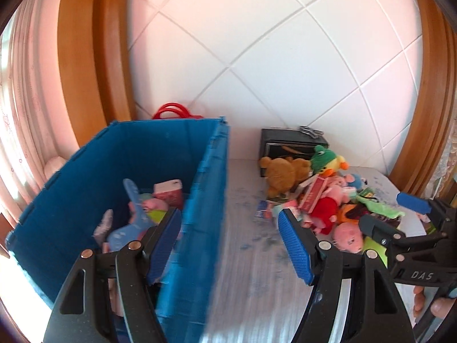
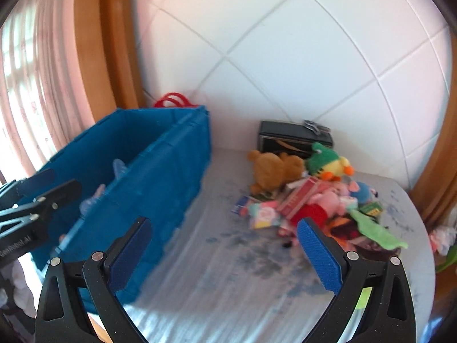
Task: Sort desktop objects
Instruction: 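Withdraw both tools from the crate back to the bed pile, then grasp the red medicine box with the right tool while the left tool reaches toward the pink tissue pack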
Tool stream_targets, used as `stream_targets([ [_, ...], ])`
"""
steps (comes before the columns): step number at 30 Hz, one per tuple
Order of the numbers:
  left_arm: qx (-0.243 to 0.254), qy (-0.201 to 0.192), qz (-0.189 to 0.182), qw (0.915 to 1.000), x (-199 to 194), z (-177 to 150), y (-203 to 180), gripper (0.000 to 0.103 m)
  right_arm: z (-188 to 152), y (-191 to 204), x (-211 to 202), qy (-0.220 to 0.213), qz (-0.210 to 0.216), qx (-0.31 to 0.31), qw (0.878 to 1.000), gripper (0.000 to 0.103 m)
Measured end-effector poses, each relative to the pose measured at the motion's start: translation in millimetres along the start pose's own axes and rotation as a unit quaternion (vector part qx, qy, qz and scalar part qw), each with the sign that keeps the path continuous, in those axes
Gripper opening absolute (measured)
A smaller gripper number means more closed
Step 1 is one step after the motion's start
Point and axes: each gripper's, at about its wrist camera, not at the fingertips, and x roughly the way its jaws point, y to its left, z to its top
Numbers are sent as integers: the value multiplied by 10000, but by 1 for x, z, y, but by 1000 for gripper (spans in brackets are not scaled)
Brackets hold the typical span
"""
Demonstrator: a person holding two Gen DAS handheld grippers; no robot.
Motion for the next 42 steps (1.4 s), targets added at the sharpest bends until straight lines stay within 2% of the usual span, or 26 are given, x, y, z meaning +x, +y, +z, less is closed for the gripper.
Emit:
stream_targets([
  [4, 29, 16, -13, 10000, 15, -5, -50, 70, -17, -63, 0, 178, -134, 136, 9997, 103],
  [8, 146, 343, -140, 9992, 51, -11, -88, 70, -33, -119, 7, 320, -238, 436, 9983, 103],
  [12, 236, 712, -428, 9963, 92, -24, -109, 70, -54, -161, 23, 501, -263, 869, 9946, 103],
  [16, 359, 878, -363, 9948, 131, -33, -121, 70, -72, -189, 47, 746, -357, 1175, 9896, 103],
  [22, 336, 1212, -299, 9916, 192, -40, -119, 70, -79, -212, 83, 767, -456, 1514, 9844, 103],
  [25, 235, 1483, -361, 9880, 226, -41, -114, 70, -78, -214, 106, 776, -481, 1493, 9846, 103],
  [29, 167, 1720, -364, 9843, 272, -43, -111, 70, -73, -218, 142, 971, -450, 1618, 9810, 103],
  [37, 549, 1897, -587, 9785, 369, -50, -138, 70, -51, -223, 212, 1023, -359, 1731, 9789, 103],
  [39, 703, 1976, -642, 9757, 391, -52, -146, 70, -48, -220, 230, 1075, -284, 1669, 9797, 99],
  [42, 948, 2070, -659, 9715, 422, -57, -155, 70, -43, -214, 256, 1176, -154, 1578, 9803, 86],
])
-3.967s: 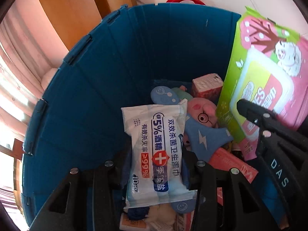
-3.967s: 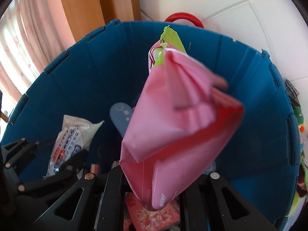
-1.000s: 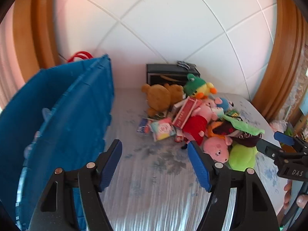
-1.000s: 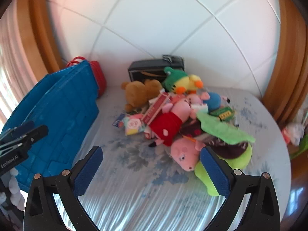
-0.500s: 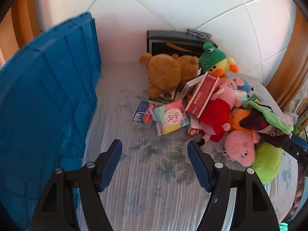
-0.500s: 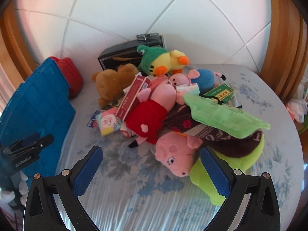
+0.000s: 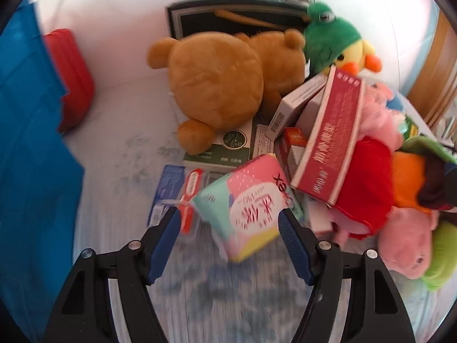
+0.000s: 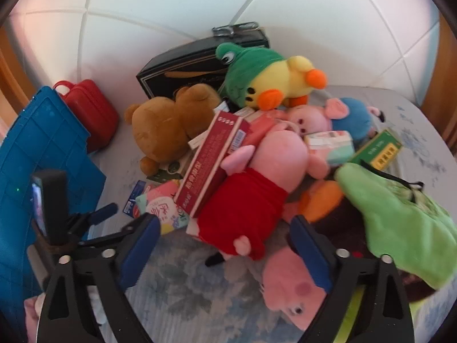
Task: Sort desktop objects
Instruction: 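Grasp the red medicine box with the right tool while the left tool reaches toward the pink tissue pack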
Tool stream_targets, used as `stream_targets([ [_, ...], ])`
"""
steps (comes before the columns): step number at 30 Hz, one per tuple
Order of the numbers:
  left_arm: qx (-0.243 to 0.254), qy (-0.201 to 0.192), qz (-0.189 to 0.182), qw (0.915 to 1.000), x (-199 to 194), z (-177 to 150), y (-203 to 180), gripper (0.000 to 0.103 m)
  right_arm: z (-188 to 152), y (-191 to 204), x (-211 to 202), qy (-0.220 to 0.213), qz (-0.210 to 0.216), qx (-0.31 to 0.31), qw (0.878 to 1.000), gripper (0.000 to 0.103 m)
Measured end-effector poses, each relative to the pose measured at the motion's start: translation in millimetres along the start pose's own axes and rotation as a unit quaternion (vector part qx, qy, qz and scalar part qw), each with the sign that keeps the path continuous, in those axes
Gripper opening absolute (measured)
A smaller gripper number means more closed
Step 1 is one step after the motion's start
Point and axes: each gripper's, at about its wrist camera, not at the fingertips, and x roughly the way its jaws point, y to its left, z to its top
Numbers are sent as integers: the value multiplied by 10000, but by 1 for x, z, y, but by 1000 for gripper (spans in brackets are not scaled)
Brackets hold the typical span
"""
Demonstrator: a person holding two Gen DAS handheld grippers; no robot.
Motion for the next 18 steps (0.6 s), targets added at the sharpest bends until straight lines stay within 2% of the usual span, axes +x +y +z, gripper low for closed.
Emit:
stream_targets([
  [3, 119, 145, 24, 9998, 25, 8, -2, 70, 8, 10, 26, 122, 124, -67, 9998, 79],
  [6, 157, 24, -186, 9997, 34, 14, -4, 77, 16, 19, 53, 241, 192, -80, 9995, 77],
  [8, 296, 17, -189, 9994, 37, 16, -7, 79, 20, 21, 69, 333, 208, -55, 9992, 75],
  [15, 282, 104, -387, 9988, 45, 1, -2, 94, 29, 22, 114, 500, 176, 20, 9986, 73],
  [17, 209, 4, -400, 9990, 49, 5, -2, 96, 29, 26, 120, 510, 44, -122, 9986, 62],
  [18, 168, -26, -406, 9990, 51, 7, -2, 95, 28, 29, 122, 494, 48, -188, 9986, 60],
])
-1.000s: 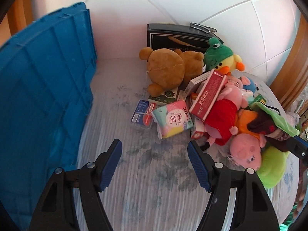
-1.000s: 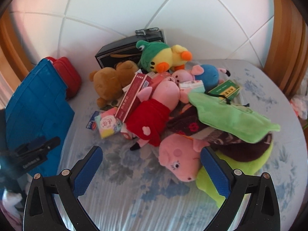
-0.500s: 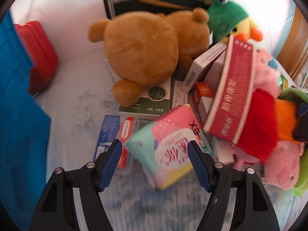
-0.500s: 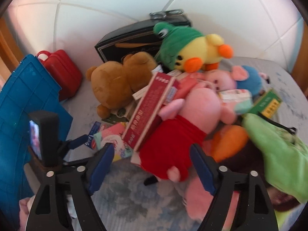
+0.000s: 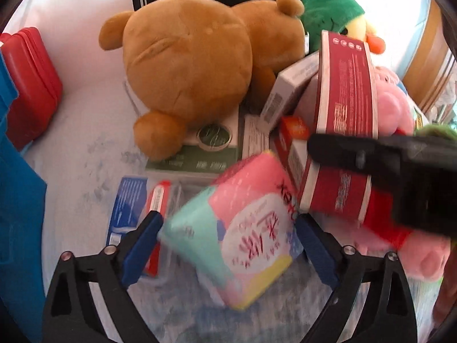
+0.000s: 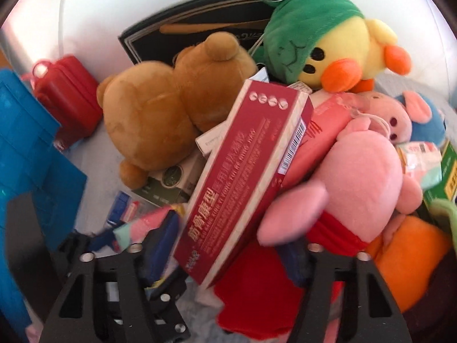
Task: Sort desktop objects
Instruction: 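Grasp the red medicine box with the right tool while the left tool reaches toward the pink tissue pack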
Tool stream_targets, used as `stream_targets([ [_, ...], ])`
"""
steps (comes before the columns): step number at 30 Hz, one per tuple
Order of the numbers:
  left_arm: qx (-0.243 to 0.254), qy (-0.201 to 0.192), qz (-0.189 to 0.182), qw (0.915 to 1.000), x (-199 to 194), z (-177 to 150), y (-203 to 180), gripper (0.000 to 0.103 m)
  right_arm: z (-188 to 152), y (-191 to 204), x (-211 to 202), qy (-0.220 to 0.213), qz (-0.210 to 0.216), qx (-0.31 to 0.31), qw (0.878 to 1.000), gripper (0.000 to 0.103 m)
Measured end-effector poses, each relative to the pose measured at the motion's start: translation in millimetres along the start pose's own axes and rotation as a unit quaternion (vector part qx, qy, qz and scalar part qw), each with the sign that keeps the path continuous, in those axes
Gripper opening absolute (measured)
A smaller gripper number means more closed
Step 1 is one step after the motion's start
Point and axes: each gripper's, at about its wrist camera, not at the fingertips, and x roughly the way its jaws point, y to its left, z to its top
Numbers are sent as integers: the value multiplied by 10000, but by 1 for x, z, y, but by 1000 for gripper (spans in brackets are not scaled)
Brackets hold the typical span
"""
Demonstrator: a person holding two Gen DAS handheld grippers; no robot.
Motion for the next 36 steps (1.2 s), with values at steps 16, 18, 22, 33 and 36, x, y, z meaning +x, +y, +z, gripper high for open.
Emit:
stream_targets([
  [16, -861, 382, -494, 9943, -4, -9, 30, 86, -7, -10, -7, -46, 415, -44, 9991, 41],
  [18, -869, 304, -535, 9943, -5, -7, 31, 68, -5, -10, 1, -40, 576, 43, 9983, 41],
  [22, -935, -26, -567, 9940, -17, 6, 36, 39, -4, -4, 7, -144, 563, -98, 9983, 32],
  [33, -817, -92, -22, 9966, -53, 12, 38, 2, -18, -3, -29, -439, 637, -273, 9966, 25],
  [36, -652, -144, -7, 9978, -75, 5, 18, 2, -34, -11, -51, -494, 758, -230, 9956, 25],
])
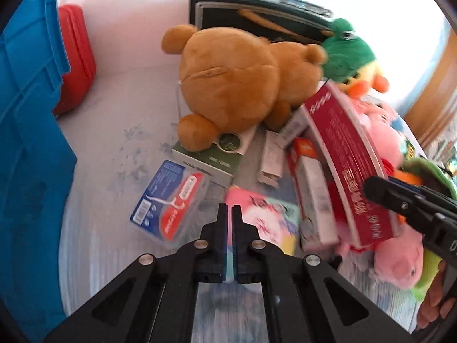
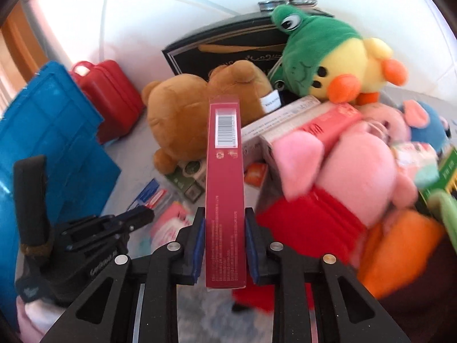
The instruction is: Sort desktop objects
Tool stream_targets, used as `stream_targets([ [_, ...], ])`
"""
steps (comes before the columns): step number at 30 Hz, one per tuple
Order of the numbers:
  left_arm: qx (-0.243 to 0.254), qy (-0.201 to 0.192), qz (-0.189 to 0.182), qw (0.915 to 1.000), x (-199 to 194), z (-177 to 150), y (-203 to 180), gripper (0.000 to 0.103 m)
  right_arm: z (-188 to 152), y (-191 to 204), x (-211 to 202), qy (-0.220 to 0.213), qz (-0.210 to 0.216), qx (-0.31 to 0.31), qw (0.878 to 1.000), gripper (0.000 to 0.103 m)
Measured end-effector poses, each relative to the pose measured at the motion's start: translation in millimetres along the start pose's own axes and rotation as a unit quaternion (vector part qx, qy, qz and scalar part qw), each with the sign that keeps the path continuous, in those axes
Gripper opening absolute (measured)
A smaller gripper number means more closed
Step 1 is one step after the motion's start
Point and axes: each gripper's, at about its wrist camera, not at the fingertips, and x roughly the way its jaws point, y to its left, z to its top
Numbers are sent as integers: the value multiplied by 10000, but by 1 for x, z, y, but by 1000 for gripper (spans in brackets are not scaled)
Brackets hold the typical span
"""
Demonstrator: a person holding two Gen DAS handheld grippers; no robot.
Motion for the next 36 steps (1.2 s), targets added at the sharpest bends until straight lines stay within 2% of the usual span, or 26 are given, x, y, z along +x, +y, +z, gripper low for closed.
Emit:
stream_targets([
  [4, 295, 0, -4, 9996, -25, -19, -13, 2, -27, -11, -38, -94, 68, 254, 9996, 25],
  [7, 444, 108, -168, 9988, -19, -27, -17, 2, -56, -14, -65, -40, 24, 301, 9995, 25],
  [9, 540, 225, -316, 9978, 0, -25, -22, 3, -78, -18, -71, 113, -44, 375, 9992, 25],
  [11, 662, 274, -232, 9972, 12, -30, -32, 3, -94, -21, -64, 259, -183, 427, 9986, 27],
  [13, 833, -63, -132, 9964, 11, -31, -39, 5, -106, -30, -52, 425, -274, 563, 9971, 28],
  [14, 900, -38, -108, 9959, 13, -30, -41, 5, -110, -33, -49, 445, -312, 594, 9968, 29],
  [17, 894, -200, -266, 9954, 13, -33, -37, 6, -113, -37, -32, 498, -508, 647, 9954, 30],
  [20, 903, -107, -391, 9951, 3, -37, -30, 7, -114, -43, -21, 606, -502, 822, 9935, 30],
  [22, 805, -117, -381, 9960, -8, -41, -24, 23, -114, -42, -19, 639, -524, 770, 9936, 30],
  [23, 785, -275, -458, 9955, -16, -44, -21, 54, -115, -43, -20, 630, -501, 769, 9938, 30],
  [24, 766, -385, -523, 9949, -19, -47, -18, 103, -115, -45, -21, 619, -466, 783, 9939, 30],
  [25, 753, -361, -485, 9953, -14, -52, -15, 102, -115, -46, -22, 616, -453, 805, 9938, 30],
  [27, 752, 304, -50, 9967, 18, -60, -12, 103, -116, -49, -22, 617, -411, 853, 9936, 31],
  [29, 457, 788, 193, 9957, 46, -67, -4, 103, -115, -47, -22, 615, -442, 824, 9937, 31],
  [30, 443, 481, 331, 9973, 45, -69, -3, 103, -115, -47, -22, 616, -448, 809, 9938, 32],
  [31, 425, 438, 448, 9971, 48, -71, -3, 103, -115, -47, -23, 607, -439, 815, 9939, 32],
  [32, 280, 429, 347, 9981, 53, -72, 1, 103, -115, -48, -24, 593, -423, 833, 9939, 32],
  [34, 386, 404, 343, 9978, 59, -73, 1, 103, -116, -49, -24, 570, -400, 863, 9938, 33],
  [35, 395, 396, 314, 9979, 62, -73, 1, 99, -116, -50, -24, 549, -400, 880, 9938, 36],
  [36, 436, 307, 339, 9980, 62, -72, 0, 87, -117, -50, -24, 526, -420, 901, 9937, 37],
])
